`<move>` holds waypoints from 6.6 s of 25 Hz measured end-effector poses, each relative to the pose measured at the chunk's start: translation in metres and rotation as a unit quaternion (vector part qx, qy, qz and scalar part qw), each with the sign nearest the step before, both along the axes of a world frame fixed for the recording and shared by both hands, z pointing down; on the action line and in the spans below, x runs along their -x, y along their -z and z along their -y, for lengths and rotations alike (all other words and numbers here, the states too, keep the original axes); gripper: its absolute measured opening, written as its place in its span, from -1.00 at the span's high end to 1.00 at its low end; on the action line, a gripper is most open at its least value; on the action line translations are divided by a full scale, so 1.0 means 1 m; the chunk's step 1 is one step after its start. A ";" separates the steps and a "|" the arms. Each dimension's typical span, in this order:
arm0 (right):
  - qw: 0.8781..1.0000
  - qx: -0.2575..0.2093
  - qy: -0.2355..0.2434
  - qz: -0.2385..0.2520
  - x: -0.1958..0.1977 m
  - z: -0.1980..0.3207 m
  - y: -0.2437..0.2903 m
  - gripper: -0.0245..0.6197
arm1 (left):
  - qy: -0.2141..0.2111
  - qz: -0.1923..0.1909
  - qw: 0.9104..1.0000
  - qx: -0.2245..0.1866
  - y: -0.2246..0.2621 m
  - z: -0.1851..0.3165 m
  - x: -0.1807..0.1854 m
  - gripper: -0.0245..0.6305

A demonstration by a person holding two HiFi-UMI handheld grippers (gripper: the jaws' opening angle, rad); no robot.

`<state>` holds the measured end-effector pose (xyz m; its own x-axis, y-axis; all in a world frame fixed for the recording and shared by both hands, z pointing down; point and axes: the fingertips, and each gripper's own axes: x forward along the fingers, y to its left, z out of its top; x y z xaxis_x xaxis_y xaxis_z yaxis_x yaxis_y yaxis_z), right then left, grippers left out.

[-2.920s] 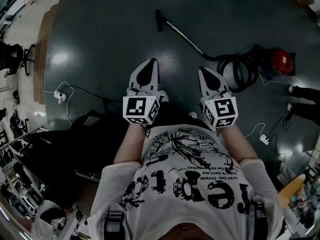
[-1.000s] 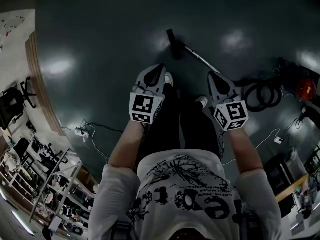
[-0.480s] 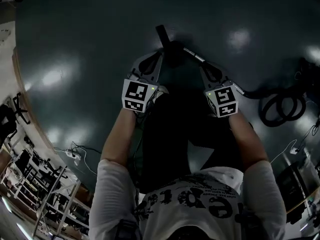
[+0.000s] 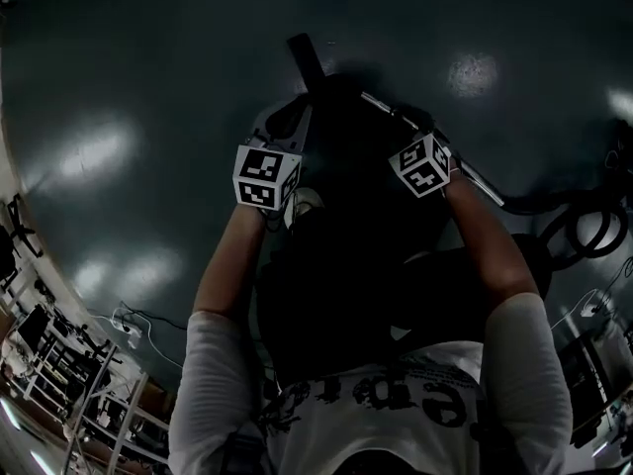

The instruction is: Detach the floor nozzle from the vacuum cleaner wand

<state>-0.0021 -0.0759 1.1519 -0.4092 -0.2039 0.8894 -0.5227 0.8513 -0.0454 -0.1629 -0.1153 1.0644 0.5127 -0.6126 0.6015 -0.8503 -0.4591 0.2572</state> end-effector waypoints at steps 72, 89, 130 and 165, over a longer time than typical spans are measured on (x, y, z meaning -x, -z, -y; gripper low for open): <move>0.959 -0.216 -0.013 0.182 -0.090 -0.108 0.921 0.37 | -0.135 -0.103 0.961 -0.216 0.915 -0.157 -0.218 0.48; 0.964 -0.208 -0.035 0.162 -0.124 -0.153 0.908 0.37 | -0.110 -0.141 0.961 -0.211 0.950 -0.200 -0.225 0.52; 0.998 -0.067 -0.009 -0.015 0.018 0.068 0.389 0.37 | 0.128 -0.225 0.954 0.151 0.340 0.025 -0.003 0.51; 0.997 0.057 0.025 -0.053 0.069 0.061 -0.058 0.37 | 0.168 -0.247 0.922 0.245 -0.143 0.014 0.056 0.50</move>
<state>-0.0712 -0.1366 1.2097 -0.3179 -0.0806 0.9447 -0.4867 0.8690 -0.0897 -0.2186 -0.1298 1.2073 0.6288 -0.5033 0.5927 -0.6471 0.0839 0.7578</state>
